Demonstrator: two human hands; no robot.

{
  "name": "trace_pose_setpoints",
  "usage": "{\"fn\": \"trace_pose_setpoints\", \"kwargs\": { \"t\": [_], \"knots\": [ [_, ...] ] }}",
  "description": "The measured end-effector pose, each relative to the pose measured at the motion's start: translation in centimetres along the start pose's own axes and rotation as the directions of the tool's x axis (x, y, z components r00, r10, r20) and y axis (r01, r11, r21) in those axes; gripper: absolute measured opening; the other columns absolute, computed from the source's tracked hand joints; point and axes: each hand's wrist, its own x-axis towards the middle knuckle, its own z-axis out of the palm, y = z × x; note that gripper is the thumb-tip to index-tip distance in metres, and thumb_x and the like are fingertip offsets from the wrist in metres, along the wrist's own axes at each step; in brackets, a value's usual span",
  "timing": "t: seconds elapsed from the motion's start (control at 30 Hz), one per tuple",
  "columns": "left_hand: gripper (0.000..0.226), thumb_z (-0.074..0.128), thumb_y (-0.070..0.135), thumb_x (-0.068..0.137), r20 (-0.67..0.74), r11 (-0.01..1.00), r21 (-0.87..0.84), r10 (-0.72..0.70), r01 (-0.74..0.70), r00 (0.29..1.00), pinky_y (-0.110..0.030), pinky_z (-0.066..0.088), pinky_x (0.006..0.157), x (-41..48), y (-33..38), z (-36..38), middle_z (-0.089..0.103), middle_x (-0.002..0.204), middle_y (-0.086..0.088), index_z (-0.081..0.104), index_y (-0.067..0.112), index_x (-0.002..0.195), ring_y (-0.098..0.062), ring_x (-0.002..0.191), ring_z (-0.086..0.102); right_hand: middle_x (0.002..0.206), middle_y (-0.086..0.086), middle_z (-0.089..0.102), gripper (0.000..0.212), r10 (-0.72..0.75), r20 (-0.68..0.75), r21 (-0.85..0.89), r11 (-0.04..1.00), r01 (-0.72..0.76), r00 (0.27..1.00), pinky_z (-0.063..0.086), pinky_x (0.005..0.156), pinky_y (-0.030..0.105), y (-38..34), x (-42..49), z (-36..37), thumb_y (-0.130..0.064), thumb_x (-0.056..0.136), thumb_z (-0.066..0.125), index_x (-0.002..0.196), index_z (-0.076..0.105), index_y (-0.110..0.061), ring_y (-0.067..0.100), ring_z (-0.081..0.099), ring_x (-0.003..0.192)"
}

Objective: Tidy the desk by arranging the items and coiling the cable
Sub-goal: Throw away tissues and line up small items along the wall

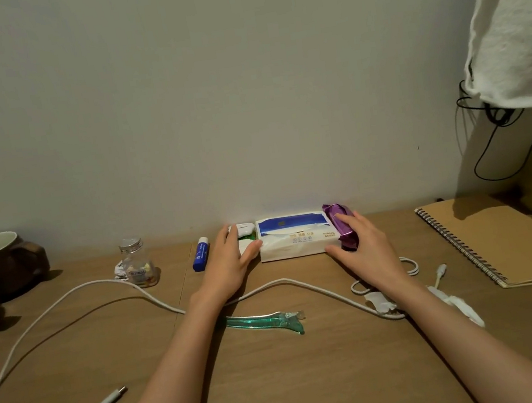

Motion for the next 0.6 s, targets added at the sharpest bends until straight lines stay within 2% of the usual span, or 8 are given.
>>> {"fn": "trace_pose_setpoints", "kwargs": {
  "t": [0.1,0.2,0.27,0.33,0.47,0.53,0.6],
  "knots": [
    [0.059,0.043,0.041,0.095,0.005,1.0,0.008,-0.019,0.019,1.0,-0.033,0.031,0.108,0.2,-0.5,0.2,0.024,0.154,-0.006,0.028,0.011,0.145,-0.019,0.139,0.028,0.154,0.002,0.03,0.068,0.007,0.007,0.0,1.0,-0.007,1.0,0.037,0.106,0.037,0.0,0.0,-0.1,-0.044,0.082,0.068,0.142,0.04,-0.029,0.021,0.033,0.139],
    [0.052,0.042,0.044,0.095,0.01,1.0,0.014,0.001,-0.001,1.0,-0.033,0.037,0.103,0.4,-0.9,0.3,0.032,0.15,-0.009,0.038,0.014,0.137,-0.02,0.132,0.038,0.154,0.002,0.031,0.068,0.004,0.006,-0.005,1.0,-0.004,1.0,0.037,0.106,0.037,0.0,0.0,-0.1,-0.045,0.082,0.068,0.142,0.04,-0.029,0.021,0.033,0.139],
    [0.055,0.041,0.045,0.095,-0.006,1.0,-0.006,0.019,-0.019,1.0,-0.034,0.034,0.106,0.3,-1.0,0.1,0.029,0.152,-0.008,0.036,0.014,0.14,-0.02,0.136,0.034,0.154,0.002,0.03,0.068,0.004,0.011,-0.003,1.0,-0.004,1.0,0.036,0.106,0.036,0.0,0.0,-0.1,-0.045,0.082,0.068,0.142,0.039,-0.029,0.021,0.033,0.139],
    [0.059,0.041,0.044,0.096,-0.074,0.999,-0.037,0.003,-0.005,0.997,-0.034,0.026,0.111,0.0,-1.1,-0.5,0.025,0.155,-0.004,0.029,0.015,0.146,-0.018,0.141,0.025,0.155,0.002,0.029,0.069,0.004,0.021,0.005,1.0,-0.004,1.0,0.036,0.106,0.036,0.0,-0.1,-0.2,-0.045,0.082,0.068,0.143,0.039,-0.028,0.021,0.032,0.139],
    [0.049,0.039,0.033,0.099,-0.275,0.997,-0.034,-0.081,0.075,0.958,-0.034,0.025,0.111,-0.8,-2.2,-2.3,0.036,0.149,-0.009,0.037,0.01,0.142,-0.021,0.138,0.031,0.156,0.003,0.028,0.07,0.006,0.034,0.004,1.0,-0.006,0.999,0.037,0.106,0.038,-0.2,-0.3,-0.3,-0.045,0.082,0.067,0.143,0.038,-0.027,0.022,0.032,0.14],
    [0.046,0.039,0.028,0.1,-0.28,0.989,-0.046,-0.145,0.137,0.949,-0.033,0.029,0.106,-1.5,-2.7,-2.8,0.041,0.145,-0.014,0.04,0.005,0.139,-0.024,0.135,0.035,0.156,0.003,0.027,0.07,0.004,0.036,0.0,1.0,-0.004,0.999,0.037,0.105,0.038,-0.4,-0.3,-0.4,-0.045,0.082,0.067,0.143,0.038,-0.026,0.022,0.032,0.139],
    [0.042,0.039,0.025,0.1,-0.221,0.978,-0.042,-0.21,0.206,0.952,-0.029,0.033,0.09,-2.2,-2.8,-3.0,0.049,0.135,-0.019,0.044,-0.002,0.132,-0.029,0.126,0.043,0.156,0.002,0.027,0.07,0.001,0.037,-0.006,1.0,-0.001,0.999,0.037,0.105,0.038,-0.5,-0.4,-0.4,-0.045,0.083,0.067,0.143,0.037,-0.026,0.021,0.032,0.14]
  ]
}}
